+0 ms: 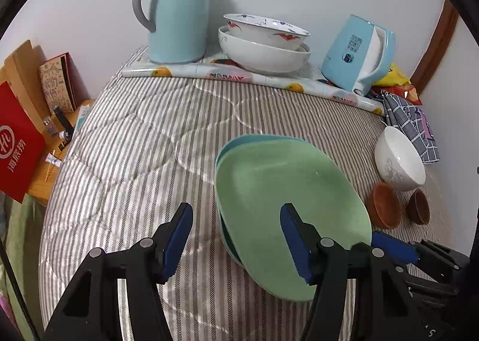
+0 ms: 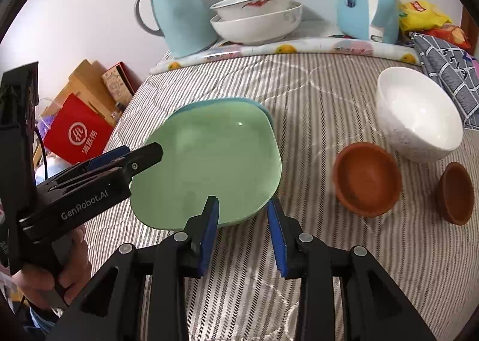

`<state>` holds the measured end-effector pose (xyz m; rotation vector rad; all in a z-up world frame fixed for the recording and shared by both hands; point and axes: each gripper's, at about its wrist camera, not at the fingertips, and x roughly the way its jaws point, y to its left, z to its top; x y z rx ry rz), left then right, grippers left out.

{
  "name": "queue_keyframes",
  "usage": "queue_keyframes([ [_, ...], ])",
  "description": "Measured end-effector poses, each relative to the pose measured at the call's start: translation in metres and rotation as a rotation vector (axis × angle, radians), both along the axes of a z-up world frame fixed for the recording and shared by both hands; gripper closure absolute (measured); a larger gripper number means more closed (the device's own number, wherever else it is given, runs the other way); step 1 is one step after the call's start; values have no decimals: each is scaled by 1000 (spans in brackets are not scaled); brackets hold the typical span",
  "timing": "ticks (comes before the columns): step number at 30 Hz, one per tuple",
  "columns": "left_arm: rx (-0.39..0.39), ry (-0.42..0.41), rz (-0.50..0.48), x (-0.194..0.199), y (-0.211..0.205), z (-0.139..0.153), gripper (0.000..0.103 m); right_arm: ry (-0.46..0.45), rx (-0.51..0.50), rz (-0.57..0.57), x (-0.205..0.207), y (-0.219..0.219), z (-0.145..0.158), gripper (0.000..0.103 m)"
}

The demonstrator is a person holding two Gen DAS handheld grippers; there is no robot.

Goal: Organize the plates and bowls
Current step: 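Open both tools to release the green plate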

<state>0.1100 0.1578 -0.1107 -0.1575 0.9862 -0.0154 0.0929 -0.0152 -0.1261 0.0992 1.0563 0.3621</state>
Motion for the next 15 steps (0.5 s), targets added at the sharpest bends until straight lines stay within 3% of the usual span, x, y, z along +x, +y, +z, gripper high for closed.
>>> queue_keyframes([
  [8, 24, 27, 18, 8, -2, -8, 44, 28, -27, 14, 9, 5, -17, 62],
  [15, 27, 11, 22, 3, -10, 2, 44, 2, -32, -14, -3, -21, -8, 62],
])
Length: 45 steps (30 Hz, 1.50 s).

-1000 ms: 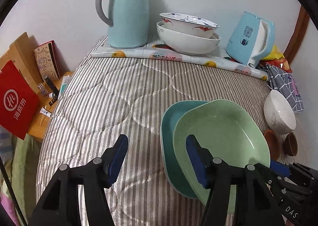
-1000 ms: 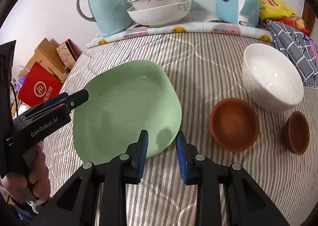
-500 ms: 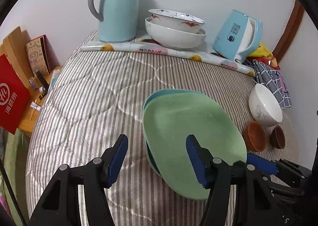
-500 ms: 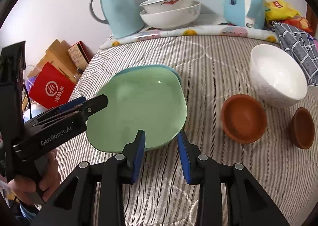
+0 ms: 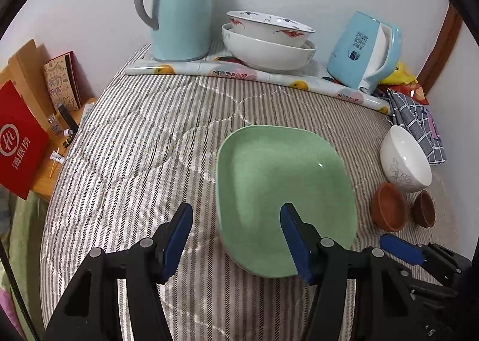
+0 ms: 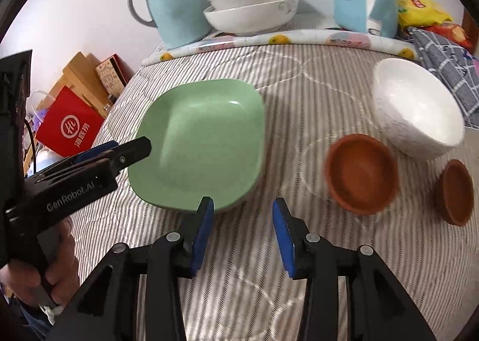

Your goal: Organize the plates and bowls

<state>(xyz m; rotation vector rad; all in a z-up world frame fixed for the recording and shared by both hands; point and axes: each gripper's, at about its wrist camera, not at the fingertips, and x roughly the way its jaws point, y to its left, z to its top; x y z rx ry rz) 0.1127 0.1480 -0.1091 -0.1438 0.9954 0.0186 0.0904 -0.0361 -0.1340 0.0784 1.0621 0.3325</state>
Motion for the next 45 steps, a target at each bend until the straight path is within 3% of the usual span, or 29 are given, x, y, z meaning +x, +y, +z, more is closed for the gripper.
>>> queue_keyframes([
  [12, 20, -76, -60, -30, -55, 35, 44, -125, -34, -138, -46, -88, 36, 60],
  [14, 24, -89, -69, -35, -67, 38, 44, -138, -35, -168, -54, -103, 40, 55],
  [23, 34, -104, -113, -49, -116, 51, 44, -168, -69, -273, -84, -159, 51, 55],
  [30, 64, -127, -117, -57, -141, 55, 44, -166, -121, -286, -90, -176, 55, 54],
  [45, 57, -115, -125, -56, -160, 48, 44, -182, -102, -313, -90, -194, 60, 54],
])
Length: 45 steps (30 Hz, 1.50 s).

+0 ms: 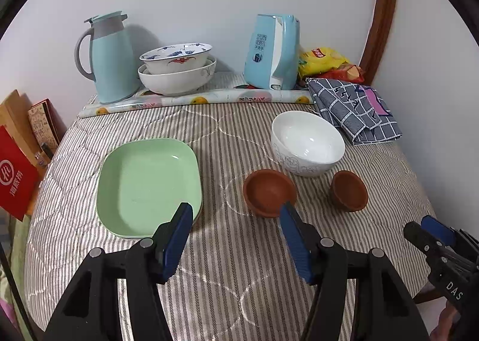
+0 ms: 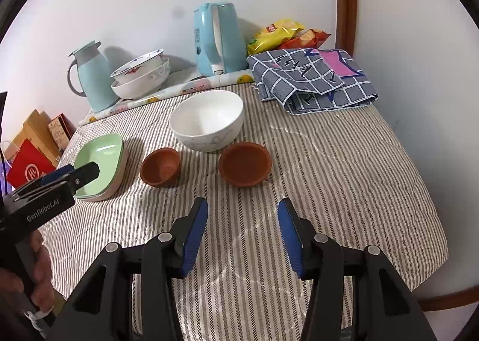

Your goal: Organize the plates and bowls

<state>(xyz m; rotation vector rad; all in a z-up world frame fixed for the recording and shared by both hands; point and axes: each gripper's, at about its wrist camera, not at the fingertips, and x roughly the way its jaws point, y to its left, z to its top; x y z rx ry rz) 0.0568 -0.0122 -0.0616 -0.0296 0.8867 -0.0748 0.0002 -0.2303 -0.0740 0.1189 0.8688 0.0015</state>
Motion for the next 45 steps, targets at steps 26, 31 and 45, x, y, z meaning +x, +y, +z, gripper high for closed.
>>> queue_keyframes([
  [26, -31, 83, -26, 27, -8, -31, 44, 37, -26, 0, 38, -10, -22, 54],
  [31, -39, 103, -19, 36, -9, -40, 44, 50, -32, 6, 48, -10, -28, 54],
  [45, -38, 155, -7, 64, -16, -66, 44, 96, -31, 8, 80, -17, -53, 54],
])
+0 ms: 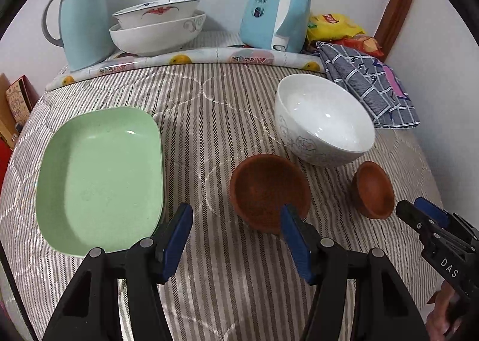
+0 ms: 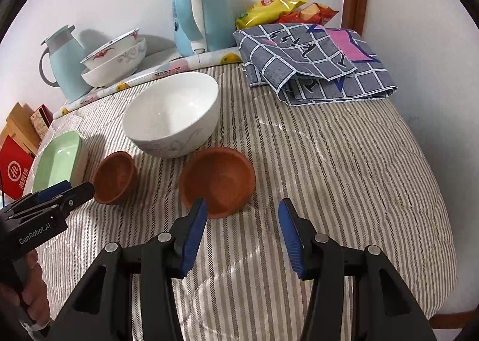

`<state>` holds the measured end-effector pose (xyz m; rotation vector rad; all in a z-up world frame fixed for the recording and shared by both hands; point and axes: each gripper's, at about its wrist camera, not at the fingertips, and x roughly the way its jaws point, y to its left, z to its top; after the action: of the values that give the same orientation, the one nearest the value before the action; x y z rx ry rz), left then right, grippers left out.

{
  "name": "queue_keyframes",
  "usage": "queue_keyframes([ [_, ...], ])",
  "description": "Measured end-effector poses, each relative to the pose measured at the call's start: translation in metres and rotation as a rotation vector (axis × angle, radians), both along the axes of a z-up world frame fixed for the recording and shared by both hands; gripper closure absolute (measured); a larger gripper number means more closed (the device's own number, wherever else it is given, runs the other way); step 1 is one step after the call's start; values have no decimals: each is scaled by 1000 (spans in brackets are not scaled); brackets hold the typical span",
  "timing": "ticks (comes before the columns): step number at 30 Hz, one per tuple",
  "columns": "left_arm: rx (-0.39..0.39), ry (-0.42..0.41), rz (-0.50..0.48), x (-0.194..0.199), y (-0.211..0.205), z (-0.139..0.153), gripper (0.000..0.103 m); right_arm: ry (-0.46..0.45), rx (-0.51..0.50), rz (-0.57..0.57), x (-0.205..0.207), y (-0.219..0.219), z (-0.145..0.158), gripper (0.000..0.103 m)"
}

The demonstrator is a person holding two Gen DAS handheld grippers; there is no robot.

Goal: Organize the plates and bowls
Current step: 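Close the right tool on one brown clay bowl rim while the left tool grasps the other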

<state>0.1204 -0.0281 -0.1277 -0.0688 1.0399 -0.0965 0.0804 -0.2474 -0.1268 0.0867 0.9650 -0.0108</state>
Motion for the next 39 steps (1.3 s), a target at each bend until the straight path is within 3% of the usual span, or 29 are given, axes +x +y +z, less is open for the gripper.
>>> queue_keyframes([
  [16, 0, 45, 35, 25, -4, -25, 44, 42, 28, 22, 35, -6, -29, 54],
  [20, 15, 40, 28, 26, -7, -29, 45, 63, 57, 33, 39, -9, -37, 65],
  [24, 23, 42, 30, 27, -6, -32, 47, 80, 69, 29, 44, -9, -44, 67],
  [39, 43, -1, 23, 30, -13, -34, 49, 40, 63, 30, 43, -8, -47, 67],
])
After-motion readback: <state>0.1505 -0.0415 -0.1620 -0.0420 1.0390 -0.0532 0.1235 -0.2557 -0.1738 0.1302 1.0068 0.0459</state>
